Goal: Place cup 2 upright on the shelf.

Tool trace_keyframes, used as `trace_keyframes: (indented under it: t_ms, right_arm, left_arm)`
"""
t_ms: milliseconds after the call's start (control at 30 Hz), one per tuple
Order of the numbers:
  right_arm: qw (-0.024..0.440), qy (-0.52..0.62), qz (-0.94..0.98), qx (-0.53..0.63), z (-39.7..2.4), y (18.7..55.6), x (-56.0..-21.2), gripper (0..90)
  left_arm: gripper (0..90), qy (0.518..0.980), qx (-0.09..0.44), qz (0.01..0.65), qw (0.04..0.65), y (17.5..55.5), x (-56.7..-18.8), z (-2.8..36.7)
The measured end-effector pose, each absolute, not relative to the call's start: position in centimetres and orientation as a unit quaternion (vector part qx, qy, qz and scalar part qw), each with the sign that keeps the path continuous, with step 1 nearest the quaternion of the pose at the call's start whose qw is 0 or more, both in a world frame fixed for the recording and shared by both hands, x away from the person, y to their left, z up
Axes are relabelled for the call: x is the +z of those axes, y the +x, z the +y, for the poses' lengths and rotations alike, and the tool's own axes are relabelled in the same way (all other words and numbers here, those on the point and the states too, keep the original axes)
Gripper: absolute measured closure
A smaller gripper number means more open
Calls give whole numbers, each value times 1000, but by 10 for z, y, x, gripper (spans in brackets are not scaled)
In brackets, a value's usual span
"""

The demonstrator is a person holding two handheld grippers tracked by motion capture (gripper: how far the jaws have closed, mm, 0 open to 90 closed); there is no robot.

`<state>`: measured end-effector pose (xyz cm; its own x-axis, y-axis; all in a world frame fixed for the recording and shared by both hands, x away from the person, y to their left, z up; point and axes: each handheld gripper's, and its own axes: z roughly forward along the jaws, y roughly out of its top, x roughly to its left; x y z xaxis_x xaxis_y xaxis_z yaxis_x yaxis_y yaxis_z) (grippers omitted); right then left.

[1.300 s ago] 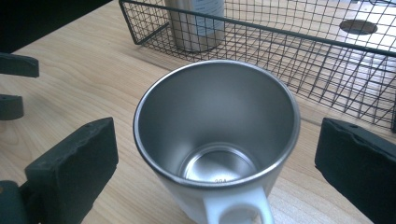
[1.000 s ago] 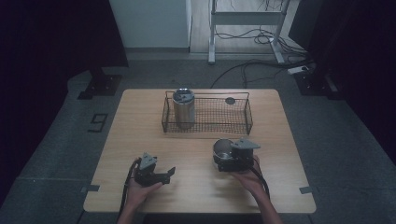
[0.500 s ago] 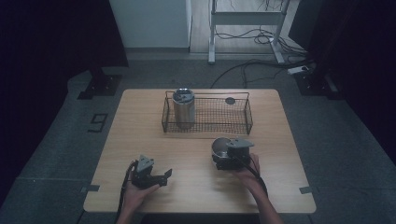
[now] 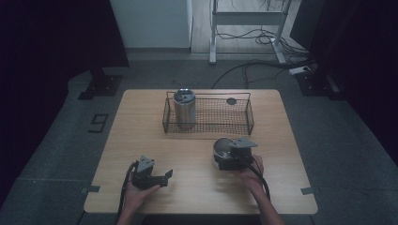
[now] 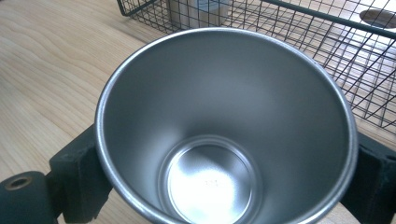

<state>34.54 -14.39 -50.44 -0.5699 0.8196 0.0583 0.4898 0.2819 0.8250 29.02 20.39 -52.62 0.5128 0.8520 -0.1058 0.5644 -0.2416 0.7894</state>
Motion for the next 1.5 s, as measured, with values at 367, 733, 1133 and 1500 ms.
trace_keyframes:
  t_ms: [367,733,1133,1500]
  right_arm:
    - [204,424,768,435,-150,340,-495,74]
    - [203,438,757,441,-156,345,-476,74]
    - [213,446,743,451,-167,354,-443,74]
    - [219,455,730,461,-178,361,-429,74]
  left_arm:
    - [96,764,178,465,411,290,-526,208]
    - [96,763,167,466,417,295,-524,216]
    - [82,766,170,469,406,295,-529,212]
    - [84,765,162,470,409,295,-530,211]
